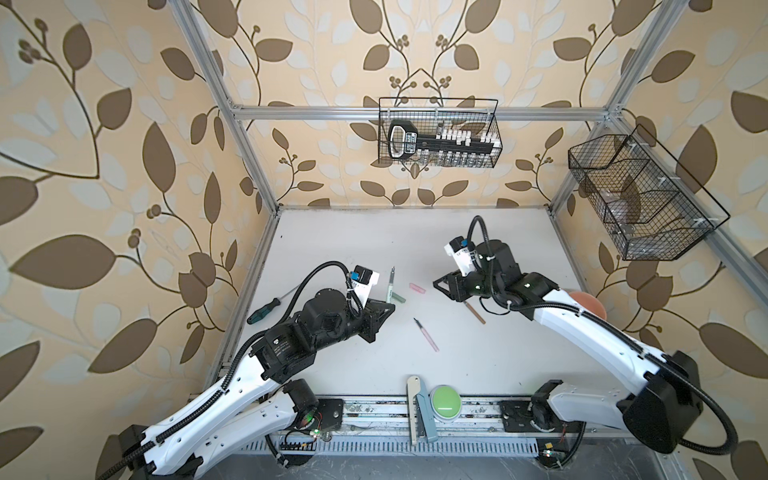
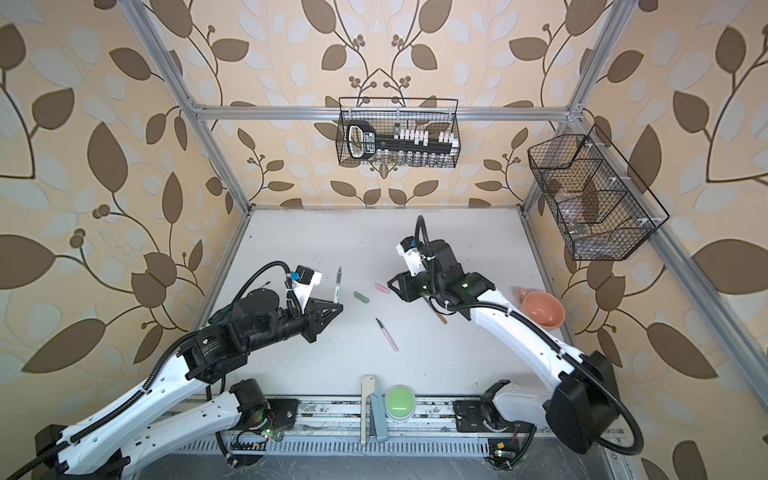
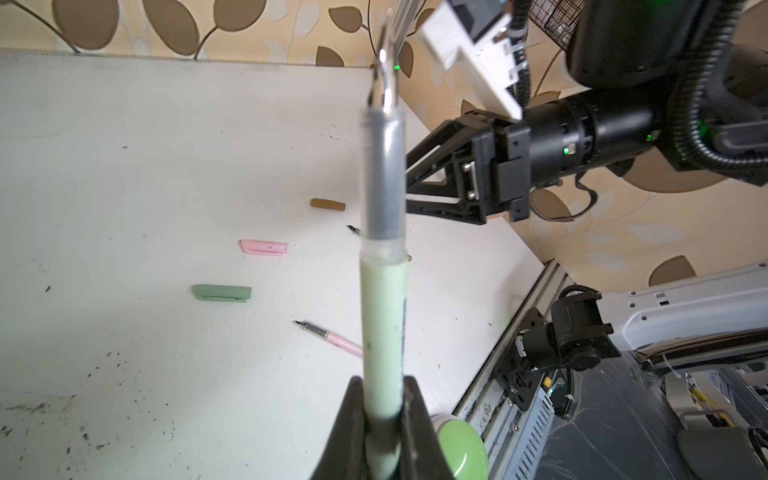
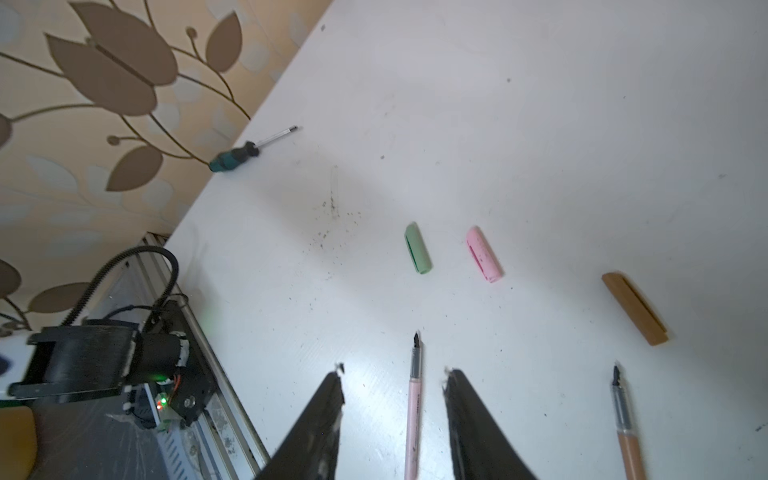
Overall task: Insert the pens into the pen caps
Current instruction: 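Hold the pen with the left gripper while the right gripper grasps the green cap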
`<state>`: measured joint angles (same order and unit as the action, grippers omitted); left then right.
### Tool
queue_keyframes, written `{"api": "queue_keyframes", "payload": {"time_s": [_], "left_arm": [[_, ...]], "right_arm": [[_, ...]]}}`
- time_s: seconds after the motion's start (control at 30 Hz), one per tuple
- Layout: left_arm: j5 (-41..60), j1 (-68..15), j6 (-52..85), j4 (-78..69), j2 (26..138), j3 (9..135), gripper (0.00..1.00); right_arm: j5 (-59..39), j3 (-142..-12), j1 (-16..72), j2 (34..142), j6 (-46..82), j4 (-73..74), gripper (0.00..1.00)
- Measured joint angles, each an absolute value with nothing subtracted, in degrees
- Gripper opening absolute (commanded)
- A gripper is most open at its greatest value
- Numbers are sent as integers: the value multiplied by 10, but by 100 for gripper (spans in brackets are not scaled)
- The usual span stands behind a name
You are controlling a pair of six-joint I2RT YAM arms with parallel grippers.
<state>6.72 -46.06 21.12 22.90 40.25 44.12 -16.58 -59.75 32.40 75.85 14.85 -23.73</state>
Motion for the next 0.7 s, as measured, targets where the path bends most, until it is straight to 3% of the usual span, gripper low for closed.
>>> {"api": "queue_keyframes", "payload": {"time_s": [0.43, 0.7], "left_arm": [[64, -461, 211, 271, 393, 433, 2], [63, -461, 212, 291, 355, 433, 1]], "right_arm": [[-200, -822, 392, 1005, 72, -334, 50], [-179, -927, 414, 1122, 22, -393, 45]]}}
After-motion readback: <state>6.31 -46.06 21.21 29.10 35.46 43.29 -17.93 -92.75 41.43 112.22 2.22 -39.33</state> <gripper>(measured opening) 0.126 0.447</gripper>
